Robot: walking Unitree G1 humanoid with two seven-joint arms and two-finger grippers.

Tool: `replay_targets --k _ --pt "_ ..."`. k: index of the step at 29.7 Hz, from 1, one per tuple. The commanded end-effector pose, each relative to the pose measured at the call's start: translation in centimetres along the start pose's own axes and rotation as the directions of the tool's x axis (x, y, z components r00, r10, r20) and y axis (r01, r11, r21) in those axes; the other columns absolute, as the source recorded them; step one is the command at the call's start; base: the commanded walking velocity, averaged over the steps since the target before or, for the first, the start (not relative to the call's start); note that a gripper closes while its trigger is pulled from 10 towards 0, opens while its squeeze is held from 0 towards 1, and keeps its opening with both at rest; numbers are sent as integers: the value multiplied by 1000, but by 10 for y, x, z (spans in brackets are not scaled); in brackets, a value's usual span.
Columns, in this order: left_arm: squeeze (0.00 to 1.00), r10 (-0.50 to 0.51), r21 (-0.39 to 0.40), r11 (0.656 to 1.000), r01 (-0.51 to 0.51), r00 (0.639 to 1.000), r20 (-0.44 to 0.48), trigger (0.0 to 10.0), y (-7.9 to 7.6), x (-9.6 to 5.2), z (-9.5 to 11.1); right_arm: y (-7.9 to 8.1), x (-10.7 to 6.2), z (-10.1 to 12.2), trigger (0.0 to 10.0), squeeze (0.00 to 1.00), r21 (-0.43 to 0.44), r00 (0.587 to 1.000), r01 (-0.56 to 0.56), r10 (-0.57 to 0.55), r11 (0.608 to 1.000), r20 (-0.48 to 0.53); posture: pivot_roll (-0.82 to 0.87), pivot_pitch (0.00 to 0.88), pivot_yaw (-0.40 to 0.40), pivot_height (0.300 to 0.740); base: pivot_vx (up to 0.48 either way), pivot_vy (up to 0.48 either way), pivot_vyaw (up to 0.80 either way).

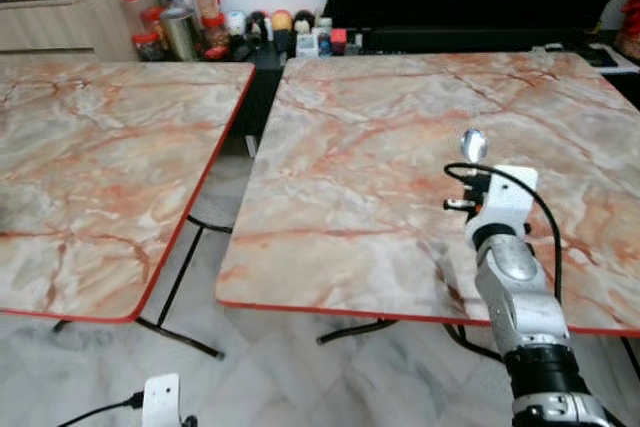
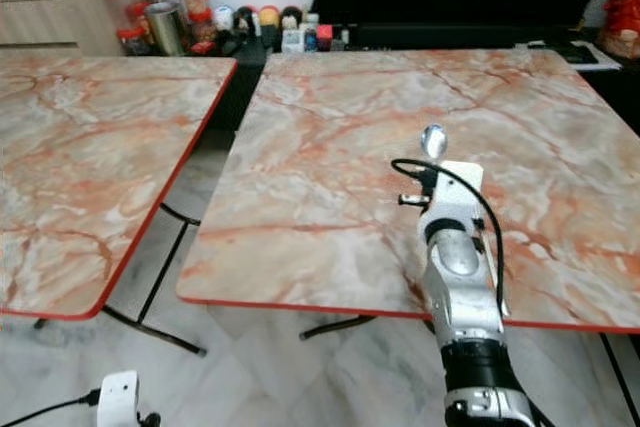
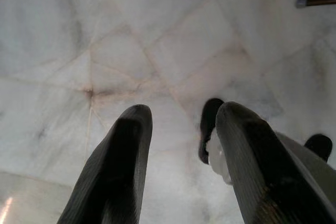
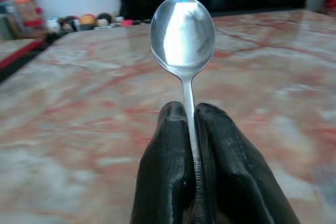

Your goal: Setting the table

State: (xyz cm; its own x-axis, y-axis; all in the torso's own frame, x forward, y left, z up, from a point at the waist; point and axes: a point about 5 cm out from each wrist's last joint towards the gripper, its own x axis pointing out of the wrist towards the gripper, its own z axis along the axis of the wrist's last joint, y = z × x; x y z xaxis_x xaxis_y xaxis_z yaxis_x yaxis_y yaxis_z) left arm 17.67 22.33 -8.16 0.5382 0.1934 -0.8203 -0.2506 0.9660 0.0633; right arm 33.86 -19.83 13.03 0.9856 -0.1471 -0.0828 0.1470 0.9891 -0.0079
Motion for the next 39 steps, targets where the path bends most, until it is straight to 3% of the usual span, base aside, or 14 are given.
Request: replay_targets --k 1,17,39 --pt "0 32 -26 999 -32 999 -8 10000 8 0 -1 8 0 8 10000 0 13 999 -22 22 1000 41 -13 0 39 740 0 480 0" --pt "0 45 -29 999 -45 999 5 10000 14 0 4 18 2 14 10000 0 32 997 -39 37 999 64 -11 0 45 740 0 480 0" --pt "0 55 -42 998 -54 998 20 10000 15 1 10 20 3 12 10000 0 39 998 -43 40 998 54 0 0 44 740 0 480 0"
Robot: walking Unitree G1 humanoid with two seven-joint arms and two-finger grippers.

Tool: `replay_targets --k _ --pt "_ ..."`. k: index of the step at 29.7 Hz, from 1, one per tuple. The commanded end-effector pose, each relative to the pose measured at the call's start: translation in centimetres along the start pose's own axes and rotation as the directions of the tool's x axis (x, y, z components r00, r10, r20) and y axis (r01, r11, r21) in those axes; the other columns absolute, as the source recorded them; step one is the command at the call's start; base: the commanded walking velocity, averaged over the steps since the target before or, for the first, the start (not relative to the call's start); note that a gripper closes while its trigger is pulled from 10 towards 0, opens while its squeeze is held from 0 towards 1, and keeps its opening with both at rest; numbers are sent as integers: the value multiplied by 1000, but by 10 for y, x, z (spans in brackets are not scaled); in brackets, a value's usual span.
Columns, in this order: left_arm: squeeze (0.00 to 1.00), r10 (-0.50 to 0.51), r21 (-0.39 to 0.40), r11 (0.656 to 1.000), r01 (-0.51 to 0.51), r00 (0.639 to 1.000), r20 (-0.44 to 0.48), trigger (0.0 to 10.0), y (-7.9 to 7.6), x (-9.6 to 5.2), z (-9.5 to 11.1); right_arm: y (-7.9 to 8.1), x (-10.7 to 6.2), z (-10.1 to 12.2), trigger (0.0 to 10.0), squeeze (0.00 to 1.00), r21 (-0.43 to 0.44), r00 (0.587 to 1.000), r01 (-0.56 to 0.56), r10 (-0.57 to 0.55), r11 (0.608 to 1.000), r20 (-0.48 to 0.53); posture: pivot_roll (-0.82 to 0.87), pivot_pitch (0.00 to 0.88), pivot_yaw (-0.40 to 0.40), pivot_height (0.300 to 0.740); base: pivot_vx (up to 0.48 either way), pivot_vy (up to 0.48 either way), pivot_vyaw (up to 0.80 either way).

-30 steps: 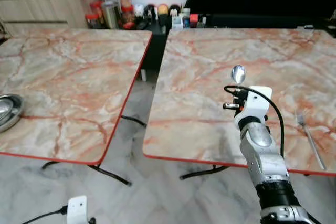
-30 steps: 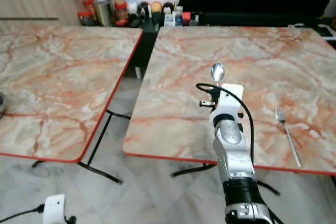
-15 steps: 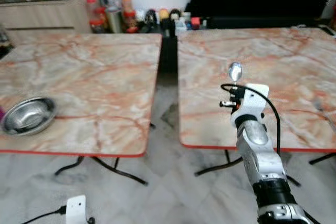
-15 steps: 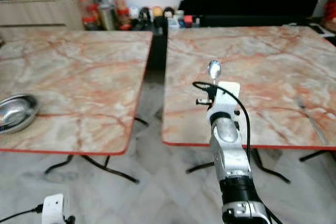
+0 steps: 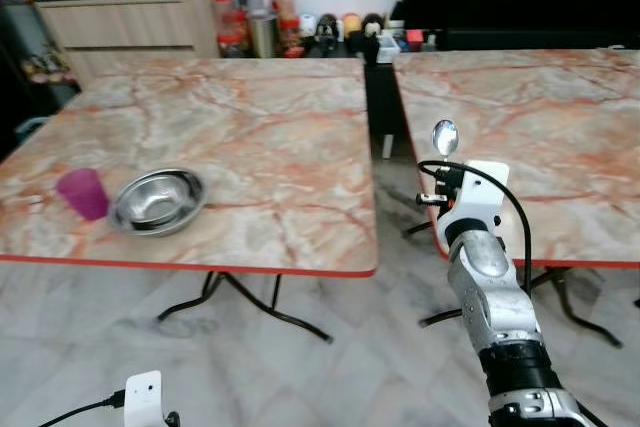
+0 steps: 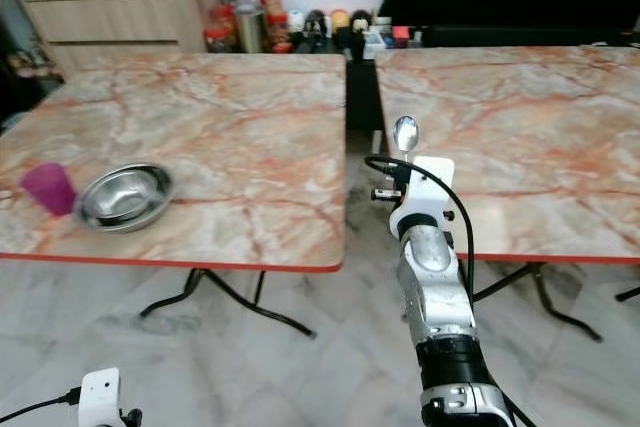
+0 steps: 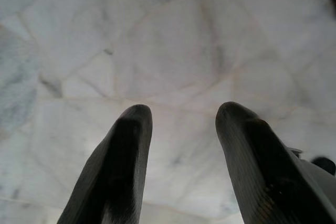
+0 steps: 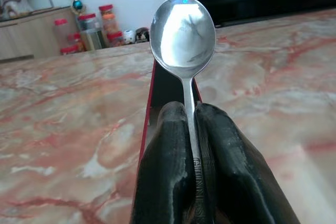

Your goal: Setting the table

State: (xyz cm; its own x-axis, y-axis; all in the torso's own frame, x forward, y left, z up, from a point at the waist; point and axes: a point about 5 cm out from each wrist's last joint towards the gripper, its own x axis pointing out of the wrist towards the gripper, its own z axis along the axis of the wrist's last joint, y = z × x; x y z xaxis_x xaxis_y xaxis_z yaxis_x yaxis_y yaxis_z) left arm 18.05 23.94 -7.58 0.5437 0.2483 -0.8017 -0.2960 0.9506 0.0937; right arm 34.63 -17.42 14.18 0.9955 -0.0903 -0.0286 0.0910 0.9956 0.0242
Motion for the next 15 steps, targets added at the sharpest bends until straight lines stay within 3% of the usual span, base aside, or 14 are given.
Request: replay_targets --k 1,15 --pt "0 2 -20 1000 -2 1000 -4 10000 0 0 1 -5 -1 0 10000 0 11 1000 17 -17 1000 0 0 0 44 740 0 480 0" --pt "0 -6 -21 1000 6 1000 -5 10000 -3 0 0 -5 1 0 10000 0 5 1000 16 -16 1000 -1 -3 0 40 740 0 480 0"
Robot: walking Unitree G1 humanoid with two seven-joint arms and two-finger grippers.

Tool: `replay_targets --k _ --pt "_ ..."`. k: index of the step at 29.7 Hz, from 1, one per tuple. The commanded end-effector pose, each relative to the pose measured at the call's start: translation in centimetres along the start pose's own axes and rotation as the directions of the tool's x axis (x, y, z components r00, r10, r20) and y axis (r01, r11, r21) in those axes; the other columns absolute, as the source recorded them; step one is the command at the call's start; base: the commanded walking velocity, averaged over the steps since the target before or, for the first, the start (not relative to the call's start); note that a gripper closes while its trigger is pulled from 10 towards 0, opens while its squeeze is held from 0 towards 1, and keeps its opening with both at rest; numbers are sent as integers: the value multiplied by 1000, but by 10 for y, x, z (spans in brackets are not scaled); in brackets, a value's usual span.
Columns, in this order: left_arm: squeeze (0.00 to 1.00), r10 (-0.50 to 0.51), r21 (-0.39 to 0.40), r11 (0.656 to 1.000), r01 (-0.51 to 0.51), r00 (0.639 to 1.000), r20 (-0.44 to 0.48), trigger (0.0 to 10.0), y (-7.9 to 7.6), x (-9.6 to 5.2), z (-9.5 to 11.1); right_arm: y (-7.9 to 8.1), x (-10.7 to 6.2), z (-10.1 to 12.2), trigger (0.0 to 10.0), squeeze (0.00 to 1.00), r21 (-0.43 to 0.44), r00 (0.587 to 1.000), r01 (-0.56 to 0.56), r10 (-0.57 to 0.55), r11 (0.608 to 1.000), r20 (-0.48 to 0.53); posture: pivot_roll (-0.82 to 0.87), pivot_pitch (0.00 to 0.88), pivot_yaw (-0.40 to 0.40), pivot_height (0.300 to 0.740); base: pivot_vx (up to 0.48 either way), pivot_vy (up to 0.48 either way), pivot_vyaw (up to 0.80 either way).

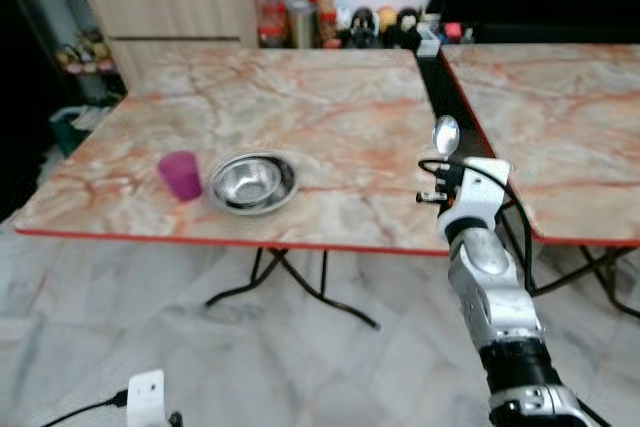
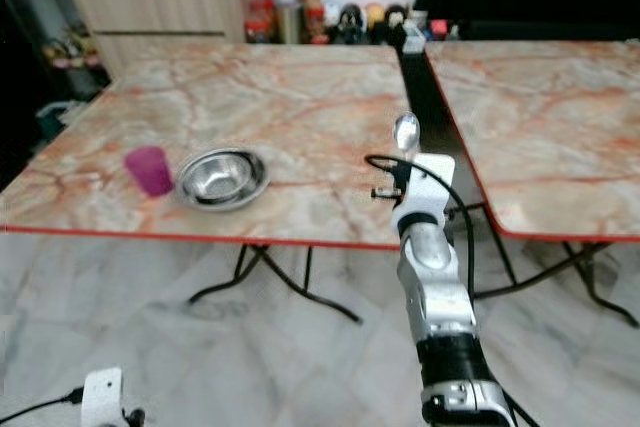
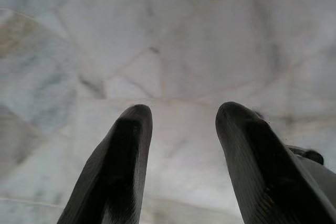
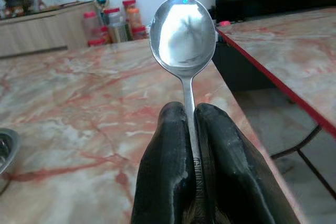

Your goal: Setting the table

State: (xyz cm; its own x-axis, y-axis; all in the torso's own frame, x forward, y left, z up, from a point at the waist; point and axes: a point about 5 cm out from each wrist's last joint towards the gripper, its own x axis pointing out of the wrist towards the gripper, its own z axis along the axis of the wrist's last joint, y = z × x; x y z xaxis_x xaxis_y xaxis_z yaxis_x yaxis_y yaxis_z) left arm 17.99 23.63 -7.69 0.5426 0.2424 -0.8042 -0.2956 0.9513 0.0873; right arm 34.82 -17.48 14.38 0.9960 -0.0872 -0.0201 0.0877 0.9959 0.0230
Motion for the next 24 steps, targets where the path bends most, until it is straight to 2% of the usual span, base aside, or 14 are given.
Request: replay_targets --k 1,9,24 --pt "0 -1 -17 1000 1 1000 -1 10000 0 0 2 -5 0 -2 10000 0 6 1000 19 -19 1000 -9 -3 0 40 740 0 480 0" --pt "0 -2 -16 1000 2 1000 5 10000 -1 1 3 -5 -1 -3 10000 0 5 1000 21 -21 1000 -7 -3 0 41 740 0 468 0" --pt "0 -10 -3 1000 10 1000 27 10000 -1 1 9 -3 -1 -5 10000 0 15 1000 20 -20 1000 -10 3 0 41 740 16 0 0"
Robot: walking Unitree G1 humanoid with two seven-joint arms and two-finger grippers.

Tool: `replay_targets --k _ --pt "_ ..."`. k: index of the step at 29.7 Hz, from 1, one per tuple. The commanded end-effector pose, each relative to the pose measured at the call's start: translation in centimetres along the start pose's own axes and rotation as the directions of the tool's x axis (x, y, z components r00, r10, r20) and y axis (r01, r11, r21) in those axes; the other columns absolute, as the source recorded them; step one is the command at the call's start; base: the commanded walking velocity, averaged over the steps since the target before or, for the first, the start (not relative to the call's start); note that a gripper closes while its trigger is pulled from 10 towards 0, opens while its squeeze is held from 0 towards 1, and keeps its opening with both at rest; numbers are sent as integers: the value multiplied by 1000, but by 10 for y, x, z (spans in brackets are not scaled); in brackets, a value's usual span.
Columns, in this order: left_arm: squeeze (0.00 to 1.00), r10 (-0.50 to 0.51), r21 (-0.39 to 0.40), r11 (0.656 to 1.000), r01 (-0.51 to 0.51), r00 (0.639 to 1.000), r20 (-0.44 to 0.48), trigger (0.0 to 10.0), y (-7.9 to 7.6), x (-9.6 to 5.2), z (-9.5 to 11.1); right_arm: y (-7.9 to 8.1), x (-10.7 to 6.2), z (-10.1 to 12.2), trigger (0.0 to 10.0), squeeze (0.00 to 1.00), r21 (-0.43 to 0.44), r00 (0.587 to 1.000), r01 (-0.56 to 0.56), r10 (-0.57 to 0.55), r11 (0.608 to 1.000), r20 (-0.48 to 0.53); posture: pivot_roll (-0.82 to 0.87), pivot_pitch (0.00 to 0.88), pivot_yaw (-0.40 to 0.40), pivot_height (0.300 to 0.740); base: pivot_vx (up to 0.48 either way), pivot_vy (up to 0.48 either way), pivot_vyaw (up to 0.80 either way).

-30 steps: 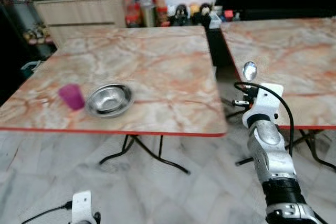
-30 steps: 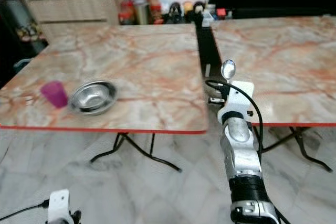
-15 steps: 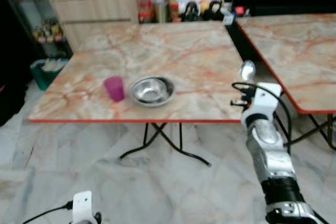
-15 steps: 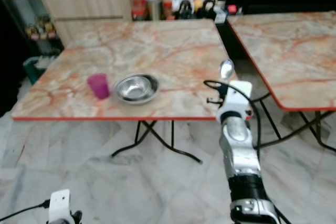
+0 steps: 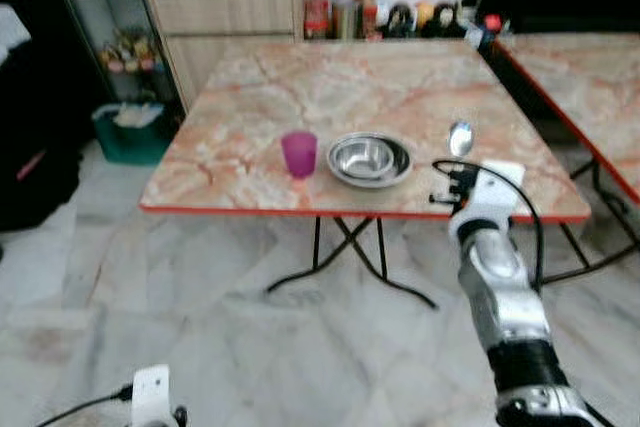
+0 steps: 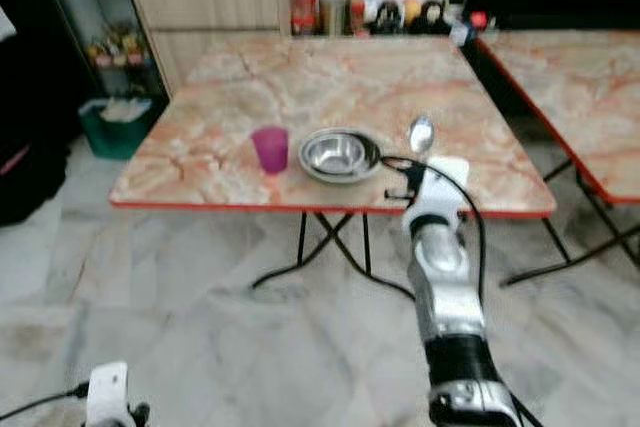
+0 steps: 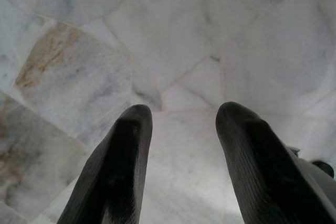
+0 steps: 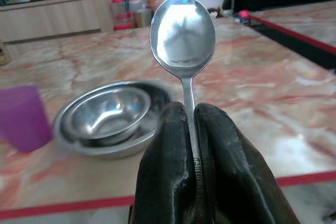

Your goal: Setting the table

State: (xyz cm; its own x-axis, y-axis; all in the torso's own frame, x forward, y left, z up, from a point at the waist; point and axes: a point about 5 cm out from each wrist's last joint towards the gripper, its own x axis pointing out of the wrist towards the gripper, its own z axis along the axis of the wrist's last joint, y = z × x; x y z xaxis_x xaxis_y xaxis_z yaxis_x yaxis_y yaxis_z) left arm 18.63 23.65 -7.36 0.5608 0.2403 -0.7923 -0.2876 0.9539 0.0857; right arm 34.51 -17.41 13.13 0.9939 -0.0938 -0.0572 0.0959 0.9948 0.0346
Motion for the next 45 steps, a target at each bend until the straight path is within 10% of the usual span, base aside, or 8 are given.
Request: replay_targets --k 1,45 --pt "0 -4 -9 1000 4 1000 6 10000 0 0 2 -4 2 8 10000 0 4 1000 11 -12 1000 28 3 0 41 740 247 0 0" --pt "0 -9 -14 1000 9 1000 9 10000 -4 1 4 -5 1 6 10000 0 -57 999 -14 16 998 31 7 0 34 740 297 0 74"
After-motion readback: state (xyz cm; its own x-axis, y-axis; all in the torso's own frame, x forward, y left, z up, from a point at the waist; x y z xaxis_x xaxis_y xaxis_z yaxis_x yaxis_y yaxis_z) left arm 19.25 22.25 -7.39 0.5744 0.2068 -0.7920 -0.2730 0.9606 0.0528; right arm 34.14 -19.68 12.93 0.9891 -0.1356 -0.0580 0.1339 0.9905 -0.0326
